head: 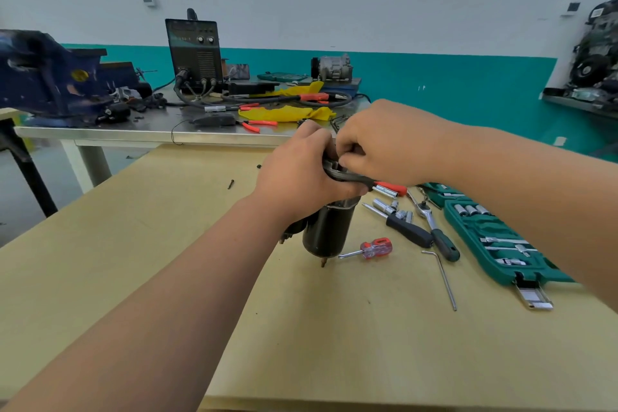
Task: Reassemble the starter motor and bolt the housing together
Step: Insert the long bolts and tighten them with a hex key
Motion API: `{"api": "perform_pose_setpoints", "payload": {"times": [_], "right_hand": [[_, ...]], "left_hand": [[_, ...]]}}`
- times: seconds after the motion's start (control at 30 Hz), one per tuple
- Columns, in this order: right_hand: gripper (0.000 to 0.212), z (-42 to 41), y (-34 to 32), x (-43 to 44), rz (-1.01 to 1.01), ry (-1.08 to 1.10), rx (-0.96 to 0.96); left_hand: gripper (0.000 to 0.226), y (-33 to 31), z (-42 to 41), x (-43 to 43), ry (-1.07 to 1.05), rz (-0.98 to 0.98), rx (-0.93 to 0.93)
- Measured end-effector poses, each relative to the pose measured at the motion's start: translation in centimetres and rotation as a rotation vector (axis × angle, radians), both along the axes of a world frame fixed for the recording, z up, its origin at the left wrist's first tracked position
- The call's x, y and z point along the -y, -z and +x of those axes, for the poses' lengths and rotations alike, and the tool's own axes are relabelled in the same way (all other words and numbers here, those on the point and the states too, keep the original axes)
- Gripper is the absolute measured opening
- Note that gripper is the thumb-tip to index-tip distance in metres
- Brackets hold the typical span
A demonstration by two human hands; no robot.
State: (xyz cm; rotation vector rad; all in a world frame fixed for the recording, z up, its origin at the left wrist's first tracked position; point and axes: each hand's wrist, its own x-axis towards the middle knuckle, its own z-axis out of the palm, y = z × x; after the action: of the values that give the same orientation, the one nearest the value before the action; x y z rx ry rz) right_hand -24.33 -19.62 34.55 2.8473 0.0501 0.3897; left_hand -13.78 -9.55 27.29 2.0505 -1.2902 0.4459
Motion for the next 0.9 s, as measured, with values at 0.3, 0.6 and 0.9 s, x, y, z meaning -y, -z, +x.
{"api": "perform_pose_setpoints", "payload": {"times": [0.3, 0.6, 0.9], "right_hand": [[0.021, 0.4, -1.2, -0.9, 0.064, 0.064, -0.107], [0.026, 1.2, -1.5, -1.8, -0.012, 0.293, -0.147], [0.031, 1.1, -0.9, -2.8, 0.036, 0.336, -0.083]], "left_hand": [[0.060, 0.2, 0.0, -0.1, -0.029, -0.011, 0.010], [0.058, -0.1, -1.5, 0.8, -0.165, 0.018, 0.013], [0.054, 0.0, -1.9, 0.2, -0.281, 0.025, -0.031]]}}
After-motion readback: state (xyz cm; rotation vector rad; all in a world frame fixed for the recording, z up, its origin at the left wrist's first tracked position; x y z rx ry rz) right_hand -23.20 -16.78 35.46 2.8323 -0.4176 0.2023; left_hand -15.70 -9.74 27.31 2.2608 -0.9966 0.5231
